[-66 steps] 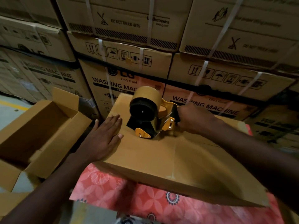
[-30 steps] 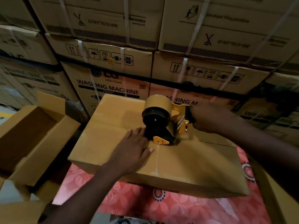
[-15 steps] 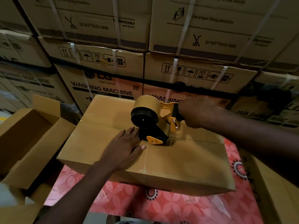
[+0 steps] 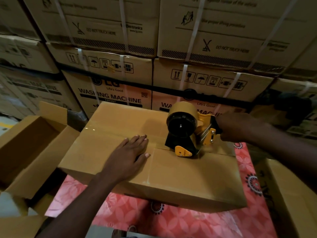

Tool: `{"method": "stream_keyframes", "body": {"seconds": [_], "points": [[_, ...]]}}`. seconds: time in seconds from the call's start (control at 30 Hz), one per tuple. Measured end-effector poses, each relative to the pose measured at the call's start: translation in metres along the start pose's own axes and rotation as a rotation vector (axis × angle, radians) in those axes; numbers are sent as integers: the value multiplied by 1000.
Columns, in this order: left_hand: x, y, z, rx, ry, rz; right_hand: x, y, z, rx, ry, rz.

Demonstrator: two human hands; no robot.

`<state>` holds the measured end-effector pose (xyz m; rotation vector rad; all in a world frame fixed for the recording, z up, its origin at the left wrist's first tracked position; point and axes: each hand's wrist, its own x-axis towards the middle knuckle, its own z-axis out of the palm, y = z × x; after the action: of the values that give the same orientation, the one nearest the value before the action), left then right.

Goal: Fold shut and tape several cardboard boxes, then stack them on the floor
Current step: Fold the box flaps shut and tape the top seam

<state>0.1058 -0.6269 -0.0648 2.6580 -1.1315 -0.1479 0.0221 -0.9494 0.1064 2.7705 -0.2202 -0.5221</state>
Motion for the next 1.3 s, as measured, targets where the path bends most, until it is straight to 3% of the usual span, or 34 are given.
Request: {"method": "stream_keyframes", "body": {"seconds": [0.13, 0.3, 0.6, 0.97, 1.3], "points": [[12, 35, 3, -9, 5, -24, -1, -7, 2, -38, 61, -16], [26, 84, 17, 31, -54, 151, 0, -10, 3, -39, 104, -38], [25, 79, 22, 11, -77, 91, -5, 26, 43, 78, 153, -110], [25, 87, 25, 16, -27, 34, -27, 115, 124, 214, 135, 25], [58, 183, 43, 24, -82, 182, -31, 115, 133, 259, 254, -24]]}}
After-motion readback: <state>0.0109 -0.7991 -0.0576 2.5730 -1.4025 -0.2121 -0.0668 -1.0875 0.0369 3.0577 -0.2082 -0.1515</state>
